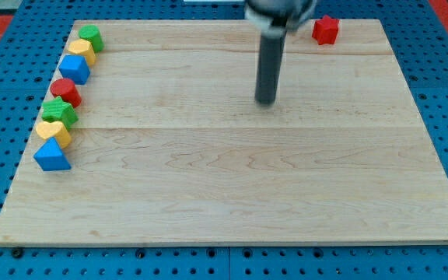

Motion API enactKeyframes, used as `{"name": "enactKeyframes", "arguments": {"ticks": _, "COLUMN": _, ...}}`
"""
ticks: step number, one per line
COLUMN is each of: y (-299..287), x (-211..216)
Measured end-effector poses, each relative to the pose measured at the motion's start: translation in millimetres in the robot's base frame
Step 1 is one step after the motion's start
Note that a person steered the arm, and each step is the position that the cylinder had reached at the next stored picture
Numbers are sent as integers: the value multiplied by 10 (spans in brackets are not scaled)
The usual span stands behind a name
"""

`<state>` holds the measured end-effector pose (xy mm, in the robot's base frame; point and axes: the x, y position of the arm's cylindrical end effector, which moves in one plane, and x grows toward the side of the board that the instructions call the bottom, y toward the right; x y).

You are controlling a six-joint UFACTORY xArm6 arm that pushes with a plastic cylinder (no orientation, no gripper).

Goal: Slide the blue triangle towards top center

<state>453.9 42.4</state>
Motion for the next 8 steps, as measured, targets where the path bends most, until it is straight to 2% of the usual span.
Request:
{"name": "enactKeyframes", "arguments": {"ticks": 1, "y": -911, "x": 1231}}
{"name": "enactKeyframes", "arguments": {"ticks": 2, "y": -2003, "x": 1619}}
{"name": "enactKeyframes", "arguments": {"ticks": 3, "y": -3157, "x": 1328}}
{"name": "enactKeyframes", "arguments": {"ticks": 4, "y": -3209, "x": 867}}
{"name": "enactKeyframes", "arguments": {"ticks": 7, "y": -2793, "x": 402}}
{"name": "enactKeyframes", "arguments": {"ticks": 8, "y": -2525, "x": 105}}
